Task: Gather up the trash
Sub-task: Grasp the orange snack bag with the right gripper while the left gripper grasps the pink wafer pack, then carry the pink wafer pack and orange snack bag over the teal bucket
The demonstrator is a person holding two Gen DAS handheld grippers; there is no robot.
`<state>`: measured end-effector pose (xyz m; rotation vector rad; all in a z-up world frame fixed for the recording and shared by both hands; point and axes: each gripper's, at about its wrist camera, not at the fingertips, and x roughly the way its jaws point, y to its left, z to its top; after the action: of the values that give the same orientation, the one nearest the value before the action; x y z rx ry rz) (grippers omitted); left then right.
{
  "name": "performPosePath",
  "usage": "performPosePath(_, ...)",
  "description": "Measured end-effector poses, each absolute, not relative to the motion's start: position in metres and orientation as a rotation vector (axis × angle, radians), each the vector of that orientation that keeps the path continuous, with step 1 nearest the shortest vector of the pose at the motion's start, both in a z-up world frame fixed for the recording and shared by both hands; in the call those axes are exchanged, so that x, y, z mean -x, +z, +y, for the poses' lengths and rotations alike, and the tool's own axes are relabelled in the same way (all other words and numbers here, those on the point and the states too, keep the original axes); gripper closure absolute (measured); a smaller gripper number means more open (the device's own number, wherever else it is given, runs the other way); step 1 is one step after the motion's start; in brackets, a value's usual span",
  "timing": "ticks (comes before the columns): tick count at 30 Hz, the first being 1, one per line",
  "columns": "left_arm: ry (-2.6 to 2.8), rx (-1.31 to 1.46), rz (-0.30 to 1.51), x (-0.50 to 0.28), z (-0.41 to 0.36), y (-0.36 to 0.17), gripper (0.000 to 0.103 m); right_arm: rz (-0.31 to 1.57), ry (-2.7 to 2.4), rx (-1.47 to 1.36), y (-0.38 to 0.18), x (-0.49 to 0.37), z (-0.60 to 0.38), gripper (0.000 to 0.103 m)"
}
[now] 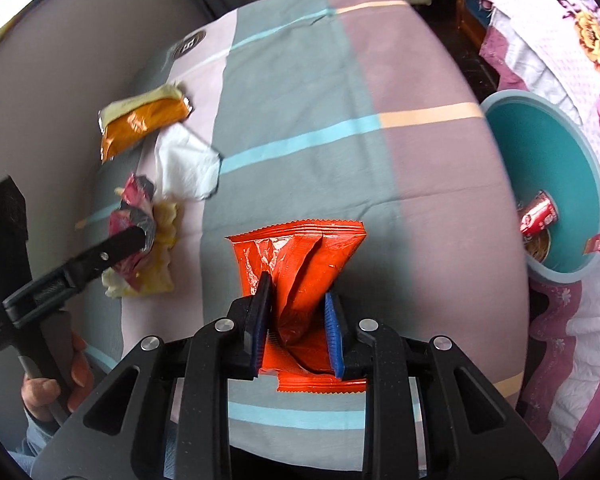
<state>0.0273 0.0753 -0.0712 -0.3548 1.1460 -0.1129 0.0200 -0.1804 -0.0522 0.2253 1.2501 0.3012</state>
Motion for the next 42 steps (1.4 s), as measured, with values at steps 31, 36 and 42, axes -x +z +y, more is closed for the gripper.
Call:
performPosePath(31, -0.236, 0.170, 1.070, -0.034, -0.006, -0.022, 0.057, 1.112, 0.264, -0.368, -0.031, -0.034, -0.254, 0.080)
performPosePath(36, -0.278, 0.115, 1.073, -0.047, -0.038, -0.018, 0.057, 1.076, 0.240, -0.413, -0.027, -0.037, -0.280, 0.080)
performPosePath(42, -0.352, 0.076, 1.085, -0.060, -0.078, -0.015, 0.057, 1.031, 0.196, -0.475, -0.022, -0.041, -0.319, 0.080)
